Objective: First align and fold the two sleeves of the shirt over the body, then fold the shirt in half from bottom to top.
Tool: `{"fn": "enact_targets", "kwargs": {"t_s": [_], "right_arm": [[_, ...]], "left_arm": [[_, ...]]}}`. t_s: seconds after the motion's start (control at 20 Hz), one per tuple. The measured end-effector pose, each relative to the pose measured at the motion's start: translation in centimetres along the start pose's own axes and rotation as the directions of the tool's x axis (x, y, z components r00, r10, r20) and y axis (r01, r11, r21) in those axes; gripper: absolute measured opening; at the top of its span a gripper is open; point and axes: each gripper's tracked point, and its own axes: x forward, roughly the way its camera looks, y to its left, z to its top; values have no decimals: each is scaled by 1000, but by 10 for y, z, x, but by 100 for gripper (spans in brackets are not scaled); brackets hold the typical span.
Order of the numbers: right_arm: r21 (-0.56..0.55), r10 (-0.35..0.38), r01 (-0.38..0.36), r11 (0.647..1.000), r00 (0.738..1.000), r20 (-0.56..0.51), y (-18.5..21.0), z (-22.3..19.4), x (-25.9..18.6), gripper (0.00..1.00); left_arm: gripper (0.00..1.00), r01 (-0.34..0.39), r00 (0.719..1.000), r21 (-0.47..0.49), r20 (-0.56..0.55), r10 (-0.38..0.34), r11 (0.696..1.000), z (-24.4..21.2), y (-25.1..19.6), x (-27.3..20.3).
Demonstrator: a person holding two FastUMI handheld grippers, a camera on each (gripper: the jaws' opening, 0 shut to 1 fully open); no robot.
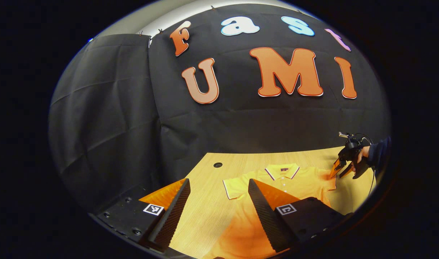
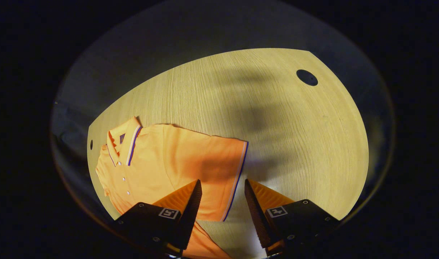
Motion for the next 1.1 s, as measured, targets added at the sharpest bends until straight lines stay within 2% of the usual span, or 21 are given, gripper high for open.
{"fn": "enact_targets", "kwargs": {"t_s": [0.05,0.1,0.15,0.3,0.4,0.5,0.55,0.6,0.65,0.75,0.85,0.95,1.1], "right_arm": [[13,5,-5,1000,1000,-19,0,-1,4,64],[22,0,1,1000,999,-36,-2,-4,7,78],[25,-8,10,1000,999,-53,-5,-5,9,69],[33,-31,33,999,998,-53,-6,0,12,61],[-5,-80,80,997,995,-52,-7,-2,14,53],[-64,-166,164,984,986,-31,-9,-3,15,48],[-68,-170,168,983,985,-25,-4,-2,13,42],[-61,-169,167,984,985,-25,-1,-2,14,29],[-61,-157,155,986,987,-33,-2,-1,12,23],[-50,-115,112,992,992,-44,-6,-3,11,23],[16,-54,56,998,996,-64,-4,0,12,7],[53,4,-1,999,998,-61,3,-2,11,8],[19,40,-40,999,999,1,16,6,-7,7]], "left_arm": [[98,1,1000,5,-8,-1,1000,-1,-4,6],[98,1,1000,9,-15,-1,1000,0,-9,14],[99,1,1000,11,-21,-1,1000,-1,-10,20],[99,3,999,7,-54,-2,1000,-8,-12,25],[99,8,998,0,-69,-8,1000,-13,-16,29],[100,19,997,-6,-78,-20,1000,-14,-24,34],[99,24,997,-5,-76,-24,1000,-12,-27,36],[99,28,997,-2,-73,-28,1000,-11,-27,34],[99,29,997,-2,-71,-29,1000,-12,-26,33],[99,28,997,-12,-71,-29,1000,-15,-22,31],[99,19,997,-27,-79,-21,999,-20,-17,31],[99,12,995,-33,-96,-15,999,-26,-11,31],[99,-3,997,-34,-81,0,999,-22,-5,29]]}}
